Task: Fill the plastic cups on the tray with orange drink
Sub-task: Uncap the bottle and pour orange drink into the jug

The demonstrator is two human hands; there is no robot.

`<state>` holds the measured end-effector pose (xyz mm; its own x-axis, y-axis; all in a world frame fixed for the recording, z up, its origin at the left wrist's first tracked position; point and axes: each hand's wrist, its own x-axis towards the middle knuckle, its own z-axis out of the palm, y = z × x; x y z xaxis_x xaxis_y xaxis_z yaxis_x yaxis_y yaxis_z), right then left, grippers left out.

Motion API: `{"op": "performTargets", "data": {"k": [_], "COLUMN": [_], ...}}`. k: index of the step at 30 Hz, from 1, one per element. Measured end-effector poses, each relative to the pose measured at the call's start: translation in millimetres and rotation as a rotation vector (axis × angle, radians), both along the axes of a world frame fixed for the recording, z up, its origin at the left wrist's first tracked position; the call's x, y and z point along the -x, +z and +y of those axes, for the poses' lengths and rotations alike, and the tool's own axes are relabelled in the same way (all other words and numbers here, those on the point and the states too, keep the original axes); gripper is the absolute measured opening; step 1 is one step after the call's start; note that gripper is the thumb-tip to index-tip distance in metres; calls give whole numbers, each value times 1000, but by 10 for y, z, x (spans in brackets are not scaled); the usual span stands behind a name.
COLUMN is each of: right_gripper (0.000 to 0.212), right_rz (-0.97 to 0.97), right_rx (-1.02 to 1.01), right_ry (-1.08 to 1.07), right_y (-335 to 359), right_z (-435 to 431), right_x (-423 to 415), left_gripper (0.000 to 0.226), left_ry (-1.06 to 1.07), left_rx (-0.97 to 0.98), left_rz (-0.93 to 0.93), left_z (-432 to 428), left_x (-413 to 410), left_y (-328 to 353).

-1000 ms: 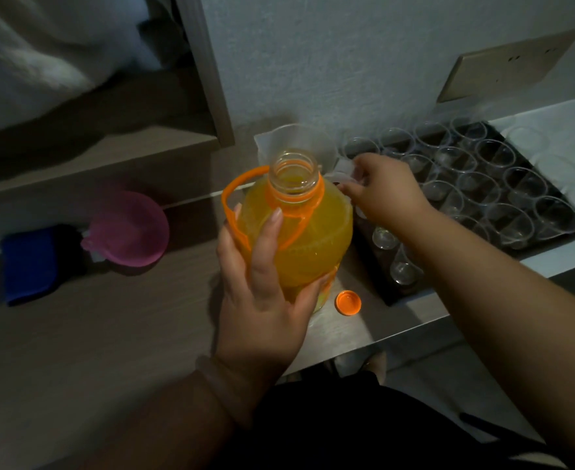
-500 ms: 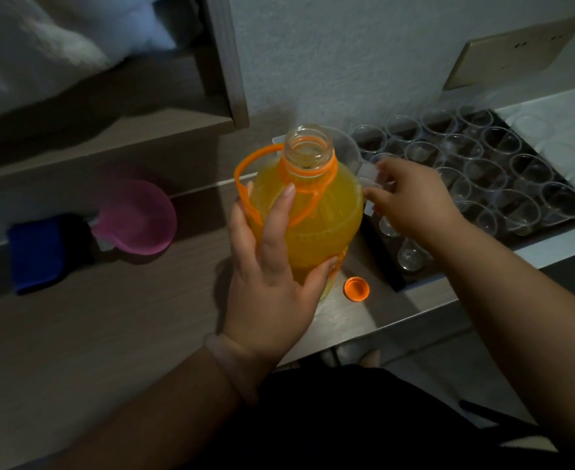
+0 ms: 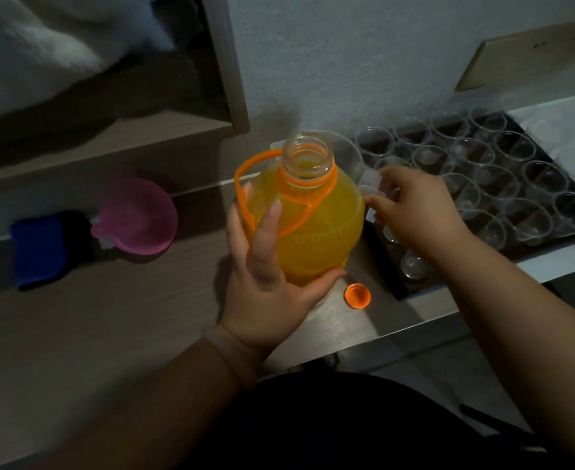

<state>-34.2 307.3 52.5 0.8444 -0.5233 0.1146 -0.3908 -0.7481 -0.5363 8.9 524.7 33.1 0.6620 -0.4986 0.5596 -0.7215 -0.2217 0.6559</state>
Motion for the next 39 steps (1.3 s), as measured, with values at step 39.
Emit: {"op": "performTargets", "data": {"k": [39], "right_gripper": [68], "right_rz": [46], "right_rx": [52], "right_ry": [-255], "right_y": [227], "right_z": [731], "right_x": [218], "left_gripper": [97], "left_ry": [-182], "left_rx": [59], "left_rz": [-49], "left_z": [672], "left_x": [-390], "left_y": [54]}}
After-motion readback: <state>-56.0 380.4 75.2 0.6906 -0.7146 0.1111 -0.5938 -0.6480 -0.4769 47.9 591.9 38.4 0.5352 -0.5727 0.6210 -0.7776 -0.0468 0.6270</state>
